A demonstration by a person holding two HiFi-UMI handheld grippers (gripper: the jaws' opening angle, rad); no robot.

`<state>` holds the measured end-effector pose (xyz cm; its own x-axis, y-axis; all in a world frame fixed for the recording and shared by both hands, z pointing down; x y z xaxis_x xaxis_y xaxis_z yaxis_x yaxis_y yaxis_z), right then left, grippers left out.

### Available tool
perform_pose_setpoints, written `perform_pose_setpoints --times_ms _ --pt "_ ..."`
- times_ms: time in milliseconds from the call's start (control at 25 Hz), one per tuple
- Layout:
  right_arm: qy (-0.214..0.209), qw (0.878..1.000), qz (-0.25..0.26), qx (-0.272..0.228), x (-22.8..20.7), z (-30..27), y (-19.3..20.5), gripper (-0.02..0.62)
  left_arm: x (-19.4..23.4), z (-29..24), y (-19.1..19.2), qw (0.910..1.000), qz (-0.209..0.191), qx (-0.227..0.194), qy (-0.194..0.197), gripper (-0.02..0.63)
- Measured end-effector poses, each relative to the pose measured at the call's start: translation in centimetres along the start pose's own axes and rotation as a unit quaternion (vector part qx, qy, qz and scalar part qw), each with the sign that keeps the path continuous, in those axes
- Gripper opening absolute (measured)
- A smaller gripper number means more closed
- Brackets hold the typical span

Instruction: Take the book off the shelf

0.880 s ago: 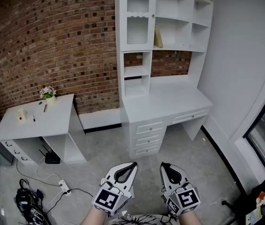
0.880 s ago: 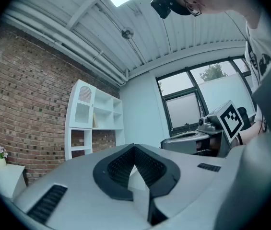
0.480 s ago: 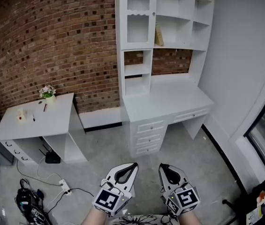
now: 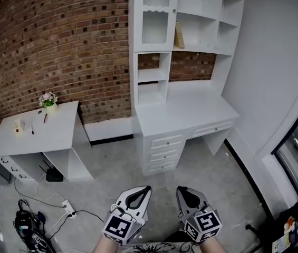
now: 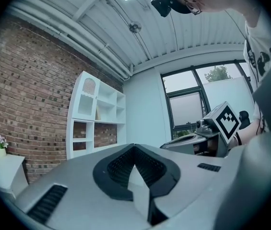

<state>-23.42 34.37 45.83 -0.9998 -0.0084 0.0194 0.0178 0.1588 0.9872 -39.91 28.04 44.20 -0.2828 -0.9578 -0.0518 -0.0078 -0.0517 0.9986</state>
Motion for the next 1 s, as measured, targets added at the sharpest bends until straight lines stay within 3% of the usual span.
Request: perform_pose_setpoints --times_ms 280,480,720,1000 --pt "0.018 1.000 0.002 -0.007 -4.5 -3.8 -0.5 0.002 3.3 -3.5 1.0 0.9987 0.034 0.003 -0.038 0.012" --pt "0.007 1.000 -0.007 -0.003 -9.8 -7.8 0.0 0.002 5.5 -9.0 2.0 0.9968 0.048 0.022 -0.060 0.012" --pt "0.024 0.999 -0.032 -0.008 -19.6 -12.5 -1.4 0.003 7.5 -18.9 1.9 0.9962 0.038 0.036 -0.071 0.012" --pt "0.027 0.999 -0.027 -0.013 -32.6 -17.7 -3.4 0.002 9.3 -32.2 0.7 0.9959 0.038 0.020 -0.080 0.012"
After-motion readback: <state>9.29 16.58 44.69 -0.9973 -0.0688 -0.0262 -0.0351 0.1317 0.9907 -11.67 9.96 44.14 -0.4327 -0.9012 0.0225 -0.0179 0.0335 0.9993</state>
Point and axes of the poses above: the fingertips, and each gripper's own axes: z backward along the fingers, x to its left, y out of its underside, the point moved 7 cm from there along z, backward along the fingers, and after that the axes turned 11 degrees about y, right-handed, at the moved point
